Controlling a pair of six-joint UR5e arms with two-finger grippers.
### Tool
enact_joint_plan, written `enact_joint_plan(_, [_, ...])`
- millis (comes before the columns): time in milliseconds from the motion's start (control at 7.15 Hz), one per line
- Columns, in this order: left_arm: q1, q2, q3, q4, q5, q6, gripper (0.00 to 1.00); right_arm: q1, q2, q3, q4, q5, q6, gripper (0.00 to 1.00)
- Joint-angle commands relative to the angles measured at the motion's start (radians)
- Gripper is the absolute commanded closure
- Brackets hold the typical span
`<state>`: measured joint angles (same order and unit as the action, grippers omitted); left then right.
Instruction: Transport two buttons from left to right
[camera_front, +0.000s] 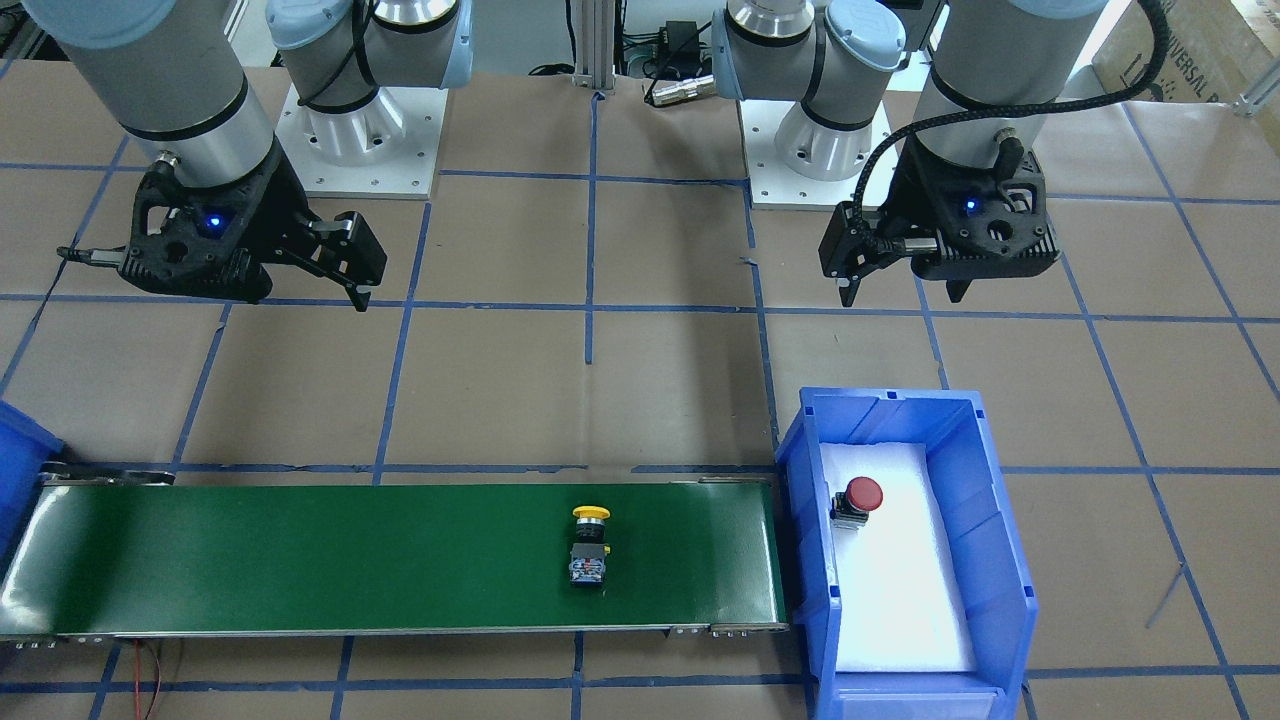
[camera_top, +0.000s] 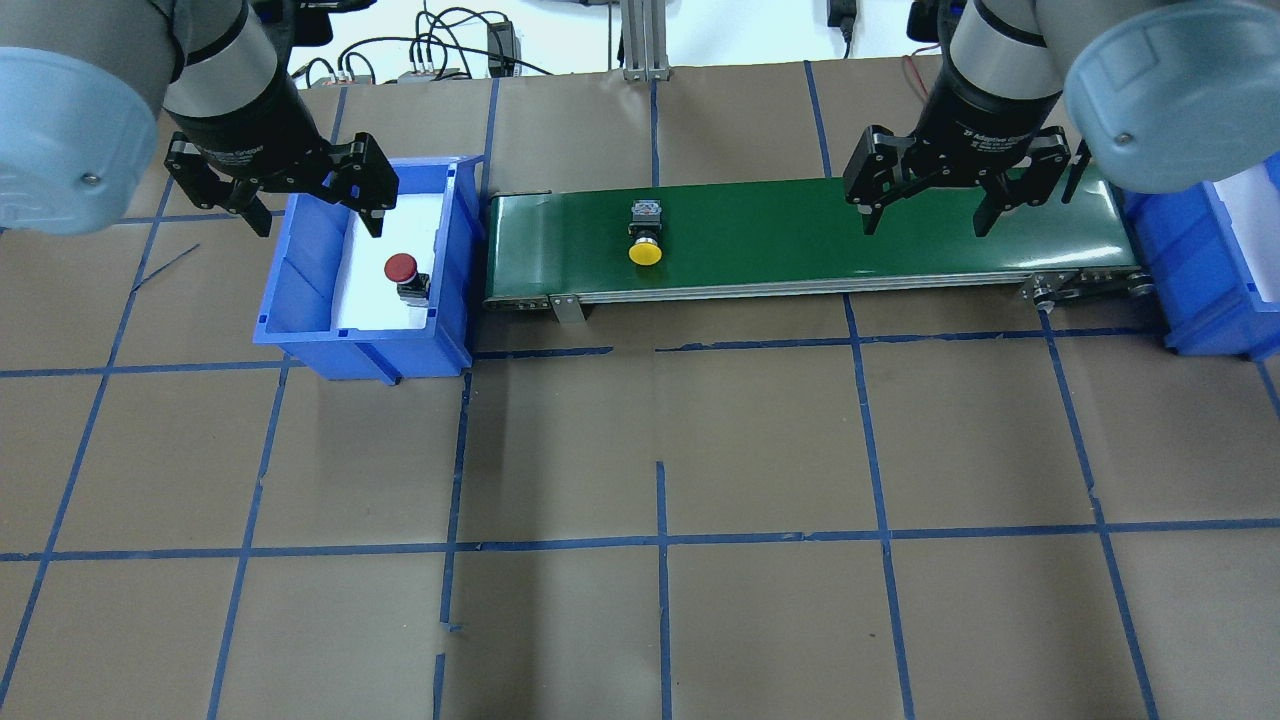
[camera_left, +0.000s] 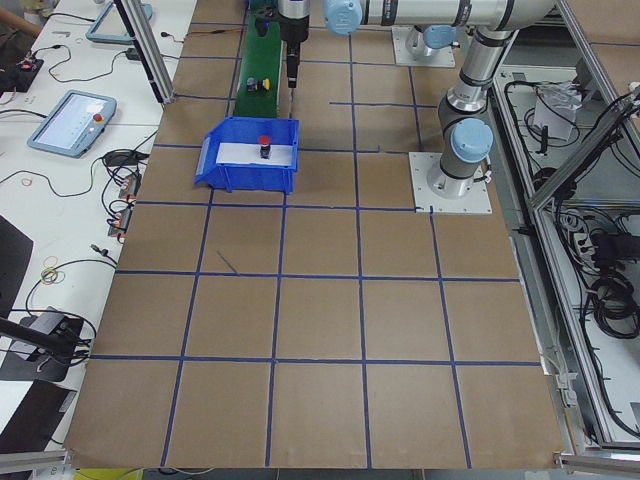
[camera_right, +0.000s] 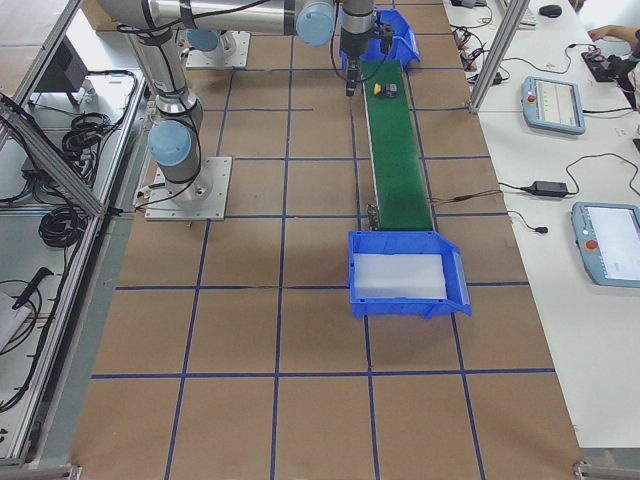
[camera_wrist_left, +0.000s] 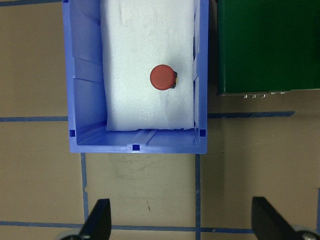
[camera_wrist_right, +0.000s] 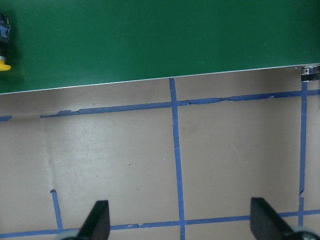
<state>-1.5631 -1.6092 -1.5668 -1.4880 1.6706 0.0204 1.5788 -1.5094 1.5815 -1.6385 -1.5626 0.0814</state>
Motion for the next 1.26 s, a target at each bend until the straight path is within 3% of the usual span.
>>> enact_joint_plan(0, [0.062, 0.000, -0.019, 0.006, -0.003, 0.236, 0.00, -0.010, 0.000, -0.002, 0.000, 0.003, 0.000, 0.00])
enact_joint_plan(140, [0.124, 0.000, -0.025, 0.006, -0.017, 0.263, 0.00, -0.008, 0.000, -0.006, 0.003, 0.000, 0.000, 0.00])
enact_joint_plan(419, [0.120, -0.001, -0.015, 0.009, -0.023, 0.035, 0.00, -0.014, 0.000, -0.009, 0.003, 0.006, 0.005, 0.00])
enact_joint_plan(699, [0.120, 0.002, -0.021, 0.009, -0.023, 0.048, 0.00, -0.010, 0.001, -0.029, 0.014, 0.003, 0.005, 0.00])
enact_joint_plan(1118, [0.017, -0.004, -0.019, 0.047, -0.014, -0.018, 0.00, -0.005, 0.000, -0.023, 0.016, -0.002, 0.003, 0.00])
